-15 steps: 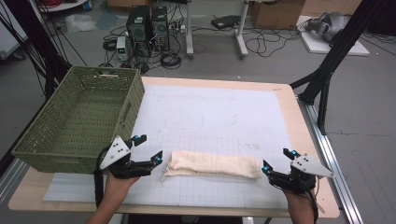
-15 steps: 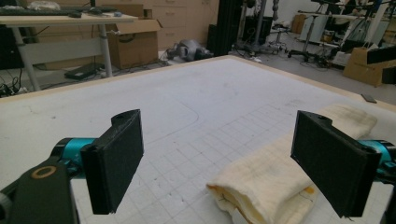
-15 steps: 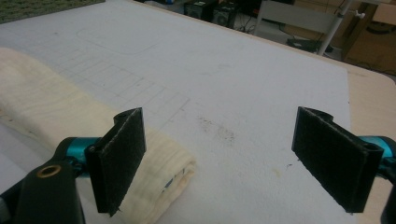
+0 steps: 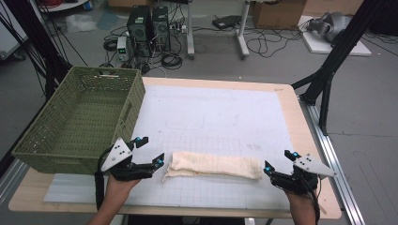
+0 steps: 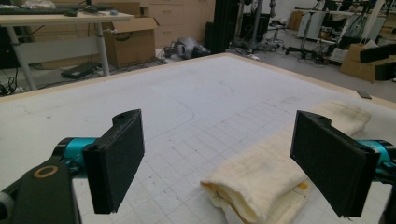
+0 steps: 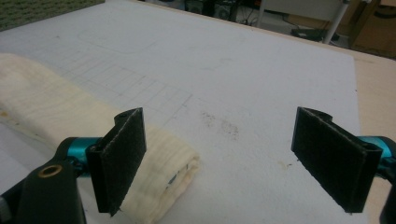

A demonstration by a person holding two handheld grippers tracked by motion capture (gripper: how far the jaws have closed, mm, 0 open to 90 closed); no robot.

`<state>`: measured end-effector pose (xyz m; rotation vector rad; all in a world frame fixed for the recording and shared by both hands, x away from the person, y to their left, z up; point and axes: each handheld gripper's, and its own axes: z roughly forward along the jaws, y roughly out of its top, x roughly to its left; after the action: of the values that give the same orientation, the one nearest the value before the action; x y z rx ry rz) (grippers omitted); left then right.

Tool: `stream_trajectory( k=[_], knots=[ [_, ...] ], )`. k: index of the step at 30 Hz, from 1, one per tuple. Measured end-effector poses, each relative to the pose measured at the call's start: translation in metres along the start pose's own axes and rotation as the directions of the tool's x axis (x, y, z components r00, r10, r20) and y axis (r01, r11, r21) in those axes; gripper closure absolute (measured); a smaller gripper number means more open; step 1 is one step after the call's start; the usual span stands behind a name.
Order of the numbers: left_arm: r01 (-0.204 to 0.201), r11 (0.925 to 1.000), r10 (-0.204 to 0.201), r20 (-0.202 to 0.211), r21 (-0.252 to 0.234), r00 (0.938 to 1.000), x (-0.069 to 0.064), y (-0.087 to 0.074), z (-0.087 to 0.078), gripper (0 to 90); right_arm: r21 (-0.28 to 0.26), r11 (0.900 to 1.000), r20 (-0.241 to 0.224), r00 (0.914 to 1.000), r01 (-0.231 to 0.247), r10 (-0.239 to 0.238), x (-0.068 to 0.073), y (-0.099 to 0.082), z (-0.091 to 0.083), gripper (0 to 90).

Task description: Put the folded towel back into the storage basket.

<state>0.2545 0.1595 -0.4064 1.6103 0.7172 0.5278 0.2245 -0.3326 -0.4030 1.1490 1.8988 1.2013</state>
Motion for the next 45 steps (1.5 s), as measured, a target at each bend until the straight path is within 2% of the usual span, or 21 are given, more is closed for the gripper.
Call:
stream_trajectory(
  k=[15,28,35,37,45],
  knots=[
    [-0.002,1.0,0.002,0.013,0.005,0.9999,-0.002,0.002,0.0,18.0,0.003,0.9999,-0.004,0.9999,0.015,-0.015,0.002,0.0,0.002,15.8],
    [0.023,0.9997,-0.024,0.051,0.01,0.9984,-0.003,0.017,0.0,18.3,0.012,0.9998,-0.018,0.9998,0.013,-0.012,0.004,-0.001,0.004,15.9],
    [0.035,0.9984,-0.038,0.079,0.044,0.9962,-0.003,0.023,0.006,18.7,0.006,1.0,-0.006,1.0,0.005,-0.005,0.003,-0.002,0.004,15.8],
    [0.034,0.9974,-0.04,0.094,0.064,0.9947,-0.003,0.026,0.008,19.1,0.006,1.0,-0.005,1.0,0.006,-0.006,0.003,-0.002,0.004,15.9],
    [0.058,0.9917,-0.071,0.116,0.115,0.9907,-0.004,0.03,0.014,18.7,0.008,0.9999,-0.002,1.0,0.01,-0.01,0.003,-0.002,0.004,15.8]
  ],
)
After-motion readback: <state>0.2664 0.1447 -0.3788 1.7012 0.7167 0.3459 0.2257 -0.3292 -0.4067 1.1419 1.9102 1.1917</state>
